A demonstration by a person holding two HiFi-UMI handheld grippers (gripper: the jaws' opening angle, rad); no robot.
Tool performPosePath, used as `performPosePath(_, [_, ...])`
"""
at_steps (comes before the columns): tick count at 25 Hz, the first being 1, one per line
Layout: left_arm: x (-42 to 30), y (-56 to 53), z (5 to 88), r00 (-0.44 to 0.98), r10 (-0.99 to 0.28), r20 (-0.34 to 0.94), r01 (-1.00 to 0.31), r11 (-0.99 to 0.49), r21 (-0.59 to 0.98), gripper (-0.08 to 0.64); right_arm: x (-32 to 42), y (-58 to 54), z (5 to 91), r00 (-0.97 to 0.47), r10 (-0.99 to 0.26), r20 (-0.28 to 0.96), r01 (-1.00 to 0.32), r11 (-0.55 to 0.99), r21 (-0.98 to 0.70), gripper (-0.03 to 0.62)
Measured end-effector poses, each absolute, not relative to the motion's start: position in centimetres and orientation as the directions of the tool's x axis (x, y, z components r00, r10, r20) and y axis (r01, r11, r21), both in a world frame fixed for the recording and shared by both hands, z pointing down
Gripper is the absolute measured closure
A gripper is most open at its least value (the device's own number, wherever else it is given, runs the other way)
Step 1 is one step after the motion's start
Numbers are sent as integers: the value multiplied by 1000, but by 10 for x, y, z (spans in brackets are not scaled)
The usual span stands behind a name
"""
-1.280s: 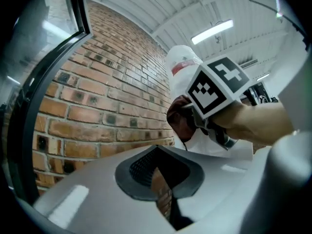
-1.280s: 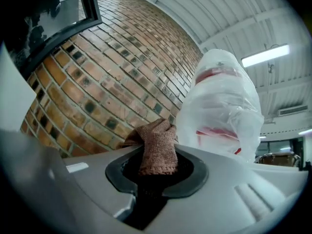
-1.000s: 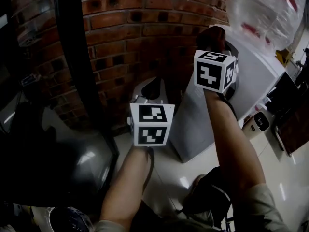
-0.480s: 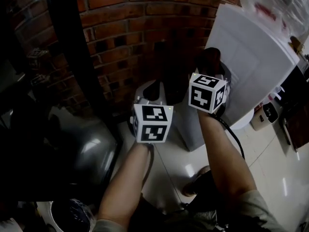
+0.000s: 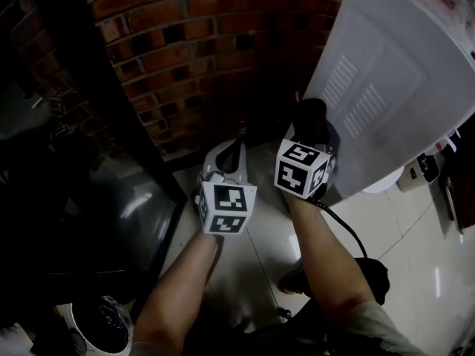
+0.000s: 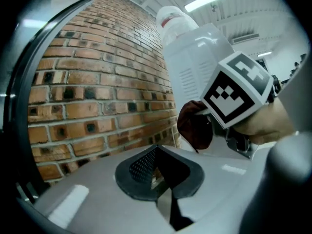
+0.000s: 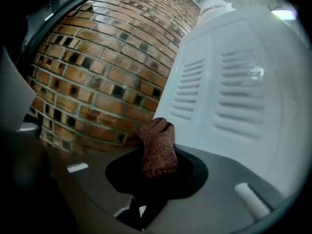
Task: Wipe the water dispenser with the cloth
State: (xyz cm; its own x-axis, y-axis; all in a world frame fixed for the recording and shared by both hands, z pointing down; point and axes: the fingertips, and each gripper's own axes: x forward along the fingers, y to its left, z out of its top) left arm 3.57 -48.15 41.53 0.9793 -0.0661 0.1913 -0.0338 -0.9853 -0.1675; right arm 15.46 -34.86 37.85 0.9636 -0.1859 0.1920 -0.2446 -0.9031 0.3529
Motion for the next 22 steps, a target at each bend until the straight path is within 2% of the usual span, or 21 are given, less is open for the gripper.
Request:
performPosePath(4, [24, -484, 471, 956, -79, 284, -40, -989, -140, 560, 152, -349, 452, 941, -176, 289, -274, -898, 344, 494])
performPosePath(10, [24, -487, 495, 943, -86, 320, -51, -992, -117, 560, 152, -346, 569, 888, -147, 435, -323, -874, 364, 494])
performPosePath(18, [32, -486, 507, 935, -67, 349, -33, -994, -104, 560, 154, -354, 674, 823, -116, 557, -381, -839, 388, 494])
performPosePath(22, [42, -481, 502, 937, -56, 345, -22, -995, -101, 560, 154, -351, 693, 797, -118, 592, -409, -827, 386, 494])
